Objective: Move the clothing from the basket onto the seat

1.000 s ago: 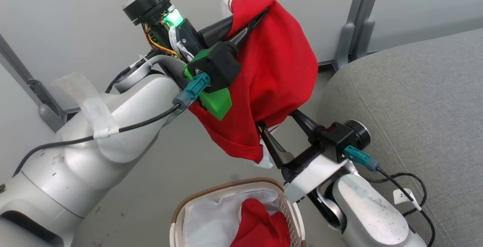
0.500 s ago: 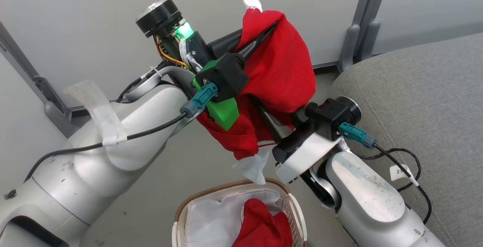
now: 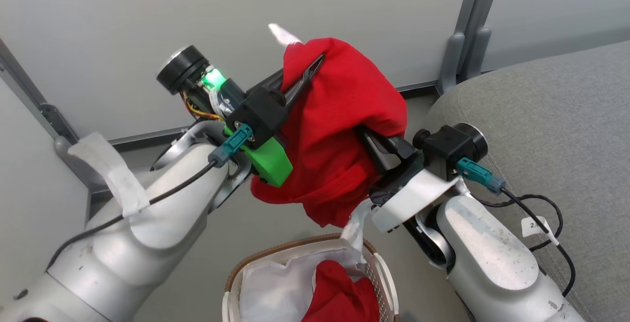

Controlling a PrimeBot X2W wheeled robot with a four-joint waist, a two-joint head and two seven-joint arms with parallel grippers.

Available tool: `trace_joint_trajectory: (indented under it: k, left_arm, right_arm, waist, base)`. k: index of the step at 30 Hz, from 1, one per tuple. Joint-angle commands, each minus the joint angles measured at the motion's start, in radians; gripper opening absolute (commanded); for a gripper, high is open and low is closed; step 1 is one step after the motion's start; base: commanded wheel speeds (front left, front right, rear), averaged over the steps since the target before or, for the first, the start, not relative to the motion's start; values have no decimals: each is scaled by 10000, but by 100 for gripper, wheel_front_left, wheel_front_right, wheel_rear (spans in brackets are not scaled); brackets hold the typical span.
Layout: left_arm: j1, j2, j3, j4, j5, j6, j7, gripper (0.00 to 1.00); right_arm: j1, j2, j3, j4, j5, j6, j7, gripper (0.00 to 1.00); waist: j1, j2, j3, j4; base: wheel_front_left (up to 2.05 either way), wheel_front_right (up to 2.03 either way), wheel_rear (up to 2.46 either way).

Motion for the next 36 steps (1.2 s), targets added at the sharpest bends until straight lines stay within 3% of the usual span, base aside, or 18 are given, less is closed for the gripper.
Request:
trace_joint_trajectory:
  k: [1,2,3,4,5,11,21,36]
  left_arm:
    - [422,-57,190,-11,-160,121,8,0]
    - [648,-108,334,-47,-276,162,6,33]
    - [855,-162,491,-80,-375,214,6,44]
    - [1099,-219,673,-142,-425,266,8,94]
    - [1326,-269,826,-164,-496,301,8,100]
    - [2774,-651,1886,-180,-797,402,8,100]
    - [4854,-1478,3303,59,-453,138,7,100]
    - [6010,-2186,4290,326,238,-220,7,100]
  right_arm:
    - [144,-54,-117,-64,-105,-10,-49,0]
    - [136,-81,-201,-84,-179,-10,-49,0]
    - [128,-90,-279,-107,-233,-10,-49,0]
    - [122,-99,-378,-131,-281,-10,-49,0]
    - [120,-112,-470,-144,-323,-10,-49,0]
    - [148,-266,-981,-192,-587,-10,-49,0]
    - [440,-457,-1638,-227,-944,-10,-49,0]
    - [602,-648,-2185,-188,-1203,-10,-49,0]
  waist:
    - [0,0,11,-11]
    - [0,0,22,-17]
    - [0,0,32,-20]
    - [0,0,49,-22]
    - [0,0,61,-22]
    - [0,0,119,-10]
    - [0,0,203,45]
    - [0,0,348,-100]
  base:
    - [0,0,0]
    - [0,0,0]
    - [0,0,0]
    - [0,0,0]
    - [0,0,0]
    - [0,0,0]
    - [0,0,0]
    - [0,0,0]
